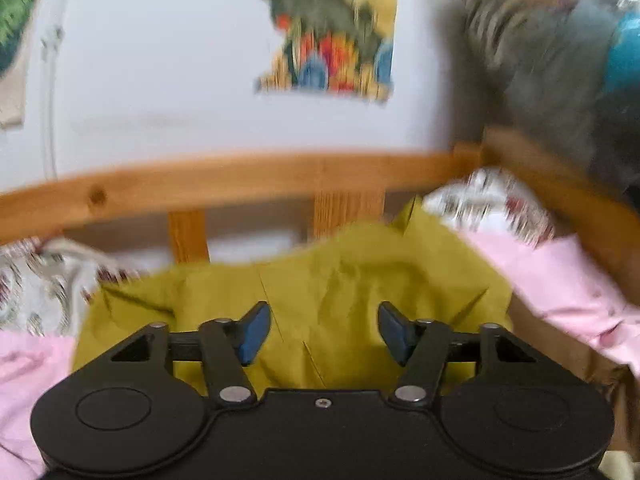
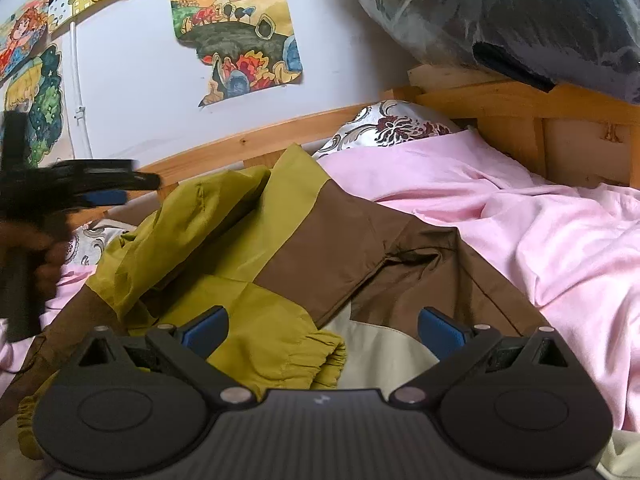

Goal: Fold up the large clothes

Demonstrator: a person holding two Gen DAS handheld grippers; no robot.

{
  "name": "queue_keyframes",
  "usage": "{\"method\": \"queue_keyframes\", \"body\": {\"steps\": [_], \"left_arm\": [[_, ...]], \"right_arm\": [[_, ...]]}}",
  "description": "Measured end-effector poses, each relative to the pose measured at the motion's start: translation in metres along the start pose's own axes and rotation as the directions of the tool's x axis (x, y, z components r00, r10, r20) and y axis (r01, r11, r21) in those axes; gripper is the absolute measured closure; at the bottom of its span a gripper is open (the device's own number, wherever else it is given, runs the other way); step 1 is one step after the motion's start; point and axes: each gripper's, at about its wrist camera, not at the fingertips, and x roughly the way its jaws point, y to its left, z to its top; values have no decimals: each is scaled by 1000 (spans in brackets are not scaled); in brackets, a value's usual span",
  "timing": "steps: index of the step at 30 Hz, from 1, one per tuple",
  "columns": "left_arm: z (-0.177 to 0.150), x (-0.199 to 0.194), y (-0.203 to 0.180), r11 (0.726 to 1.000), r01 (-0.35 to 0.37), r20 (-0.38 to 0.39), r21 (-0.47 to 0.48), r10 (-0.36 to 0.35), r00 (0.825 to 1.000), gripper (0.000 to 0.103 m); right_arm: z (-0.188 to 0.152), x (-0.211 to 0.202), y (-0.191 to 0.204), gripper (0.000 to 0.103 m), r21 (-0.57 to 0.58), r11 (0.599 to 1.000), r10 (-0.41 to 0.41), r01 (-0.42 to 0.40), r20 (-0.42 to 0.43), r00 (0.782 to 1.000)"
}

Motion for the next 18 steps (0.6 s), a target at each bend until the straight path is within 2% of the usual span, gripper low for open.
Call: {"method": "queue_keyframes", "body": {"steps": [3, 5, 8, 9, 11, 15, 18], "left_arm": [[-19, 22, -7, 1000, 22, -89, 8, -21, 996, 47], [-37, 30, -15, 998, -3, -126, 56, 10, 992, 48], [-55, 36, -28, 985, -48, -98, 166, 65, 993, 48], [-57, 36, -30, 984, -55, -92, 172, 72, 993, 48], [-56, 35, -29, 986, -58, -92, 157, 73, 993, 47], [-51, 25, -24, 992, -51, -89, 117, 62, 994, 35], [-47, 16, -25, 994, -72, -93, 84, 79, 993, 29]], "right_arm": [[2, 0, -3, 0, 3, 1000, -9, 9, 6, 1000], [4, 0, -5, 0, 8, 1000, -12, 12, 4, 1000], [3, 3, -8, 0, 10, 1000, -20, 20, -5, 1000], [3, 4, -9, 0, 11, 1000, -21, 21, -10, 1000], [1, 5, -11, 0, 13, 1000, -22, 22, -20, 1000], [0, 4, -12, 0, 13, 1000, -18, 18, -28, 999], [0, 1, -11, 0, 4, 1000, -12, 12, -21, 1000]]}}
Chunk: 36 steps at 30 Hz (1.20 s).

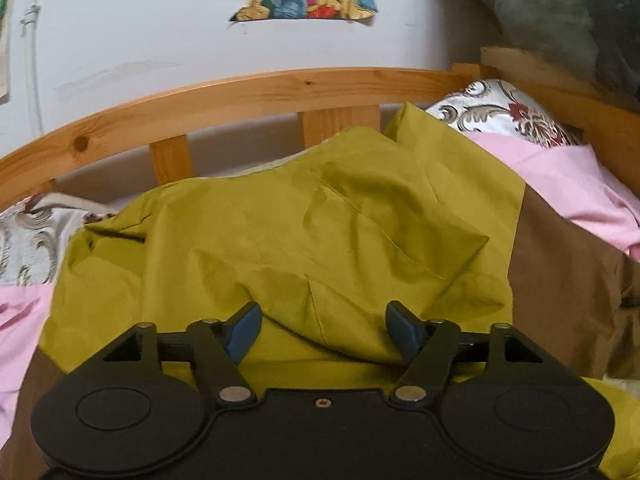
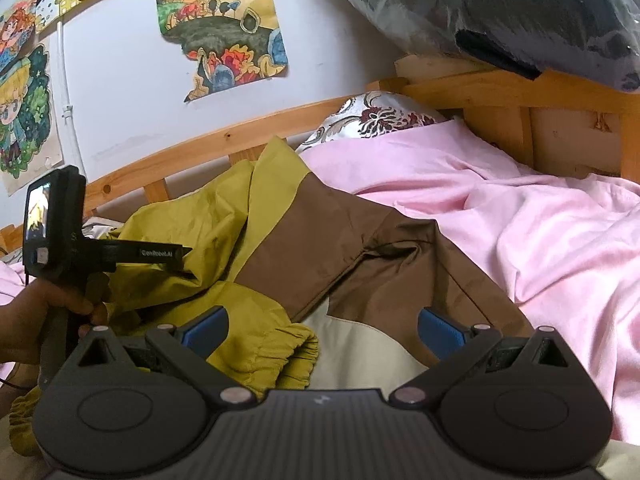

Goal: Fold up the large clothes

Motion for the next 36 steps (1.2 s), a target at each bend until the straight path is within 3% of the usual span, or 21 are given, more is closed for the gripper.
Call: {"method": "queue_keyframes", "body": {"steps": [10, 15, 19, 23, 25, 29, 33, 36], "left_arm": [[13, -72, -12, 997, -72, 40, -9, 72, 997, 4], [5, -130, -22, 996, -87, 55, 14, 86, 995, 1], [-20, -179, -28, 998, -65, 39, 6, 65, 997, 1], [-55, -217, -33, 1000, -20, -24, -11, 20, 1000, 1], [-73, -236, -35, 1000, 23, -40, -9, -23, 999, 1], [-109, -269, -45, 992, 112, -65, 61, -108, 992, 1], [-138, -290, -60, 969, 206, -109, 133, -192, 975, 1], [-155, -298, -72, 944, 275, -145, 183, -250, 957, 1]], "right_arm": [[9, -27, 9, 0, -51, 998, 35, -33, 28, 999], [14, -49, 13, 0, -114, 990, 79, -77, 9, 997], [16, -62, 13, 0, -173, 974, 131, -147, -104, 986], [14, -75, 0, 0, -161, 963, 170, -217, -260, 950], [7, -92, -7, 0, -206, 946, 183, -251, -300, 936], [-18, -125, -8, 0, -411, 865, 145, -287, -343, 928], [-53, -142, 11, 0, -603, 715, 103, -354, -409, 906], [-79, -150, 29, 0, -698, 580, 100, -419, -449, 888]]}}
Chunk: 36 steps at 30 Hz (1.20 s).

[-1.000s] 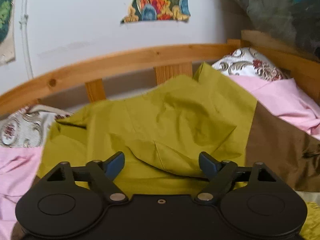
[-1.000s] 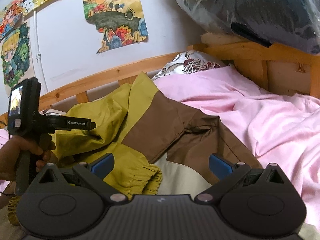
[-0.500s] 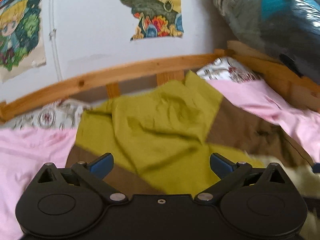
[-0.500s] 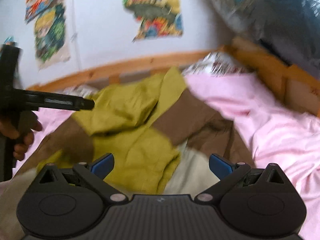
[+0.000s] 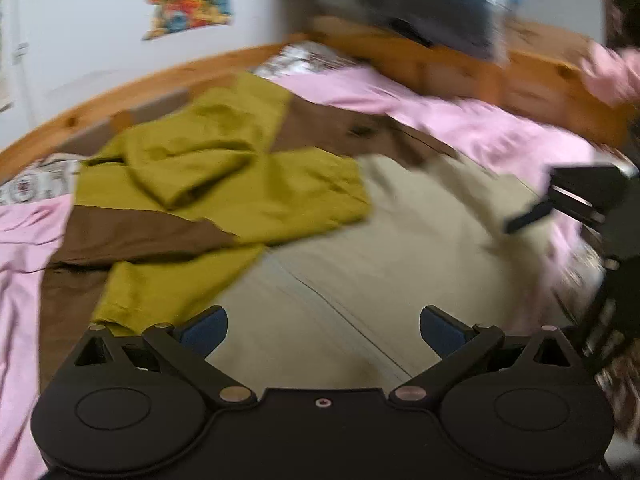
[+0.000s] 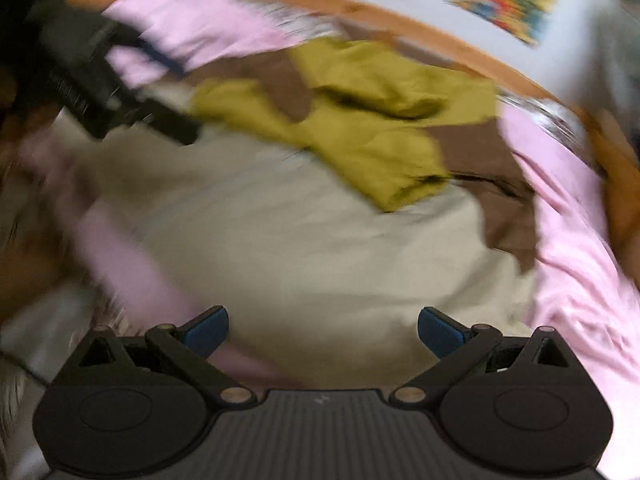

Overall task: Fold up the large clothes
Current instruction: 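Move both tools back from the jacket and reposition over the hem, then grasp the beige jacket hem with both grippers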

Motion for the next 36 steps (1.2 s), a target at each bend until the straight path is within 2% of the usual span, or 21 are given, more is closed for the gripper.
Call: {"method": "queue_keyframes", "body": {"steps": [2, 5, 9, 13, 17, 19, 23, 27, 30, 32, 34, 36], "left_arm": [[-6, 2, -7, 999, 24, -15, 22, -23, 1000, 1], [-15, 5, -14, 998, 50, -41, 26, -49, 998, 1], [-22, 8, -17, 997, 80, -68, 19, -79, 995, 1], [-29, 10, -22, 995, 69, -91, 67, -63, 994, 1], [-31, 14, -28, 992, 18, -116, 124, -3, 993, 1], [-31, 15, -26, 993, 26, -119, 114, -13, 993, 1], [-30, 17, -22, 996, 20, -126, 83, -9, 992, 2], [-27, 23, -21, 996, -5, -135, 90, 17, 991, 5], [-24, 26, -14, 996, 0, -132, 89, 11, 991, 8], [-23, 27, -9, 994, -4, -129, 110, 18, 991, 12], [-22, 28, -1, 992, -30, -132, 124, 46, 990, 21], [-20, 29, 12, 992, -59, -146, 115, 75, 986, 25]], "right_arm": [[-1, 7, 15, 0, -68, 998, 8, -9, -7, 1000], [0, 21, 25, 0, -98, 995, -14, 11, -30, 999], [1, 24, 19, 0, -49, 998, -44, 43, -33, 998], [-1, 20, 3, 0, -5, 994, -110, 110, -25, 994], [0, 11, -2, 1, -6, 983, -183, 183, 47, 982], [3, 6, -6, 3, 16, 977, -214, 213, 102, 972], [8, -4, -22, 10, 160, 967, -224, 196, 180, 958], [11, -1, -42, 21, 274, 952, -195, 133, 211, 958], [11, 2, -56, 25, 337, 935, -194, 111, 224, 955], [11, 3, -65, 25, 375, 922, -198, 101, 230, 953], [9, 4, -67, 25, 401, 911, -200, 93, 234, 952], [9, 6, -71, 28, 425, 901, -199, 83, 235, 951]]}}
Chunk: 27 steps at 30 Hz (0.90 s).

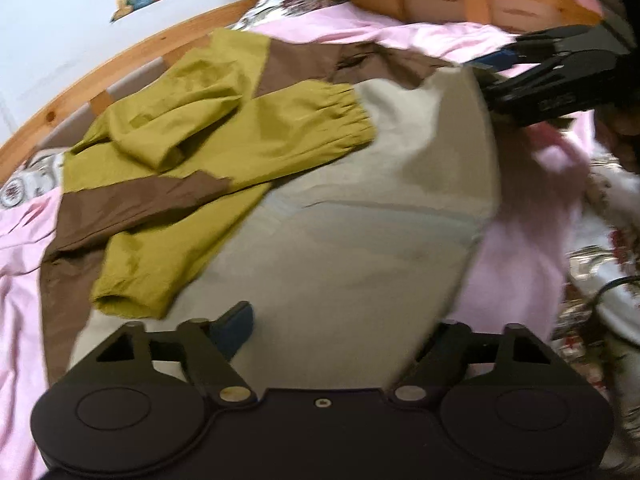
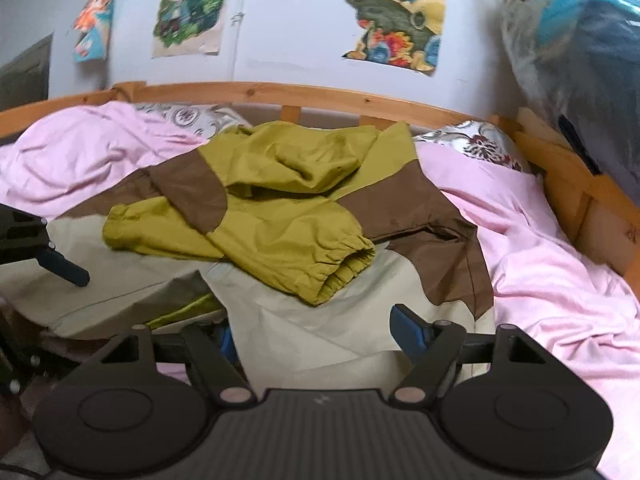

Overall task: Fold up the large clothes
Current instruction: 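Grasp the beige jacket hem with both grippers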

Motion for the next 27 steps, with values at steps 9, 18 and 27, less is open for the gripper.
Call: {"method": "queue_keyframes", "body": {"steps": [9, 18, 27], "left_arm": [[2, -16, 54, 990, -69, 24, -121, 72, 997, 47], [17, -33, 87, 974, -112, 69, -196, 127, 989, 65], [-9, -61, 94, 956, -180, 30, -232, 192, 981, 99]], "right_arm": [[7, 5, -15, 30, 95, 995, -25, 22, 32, 999], [7, -1, -18, 33, 78, 994, -83, 79, 58, 995], [8, -18, -3, 98, -7, 998, -56, 56, 78, 995]]}}
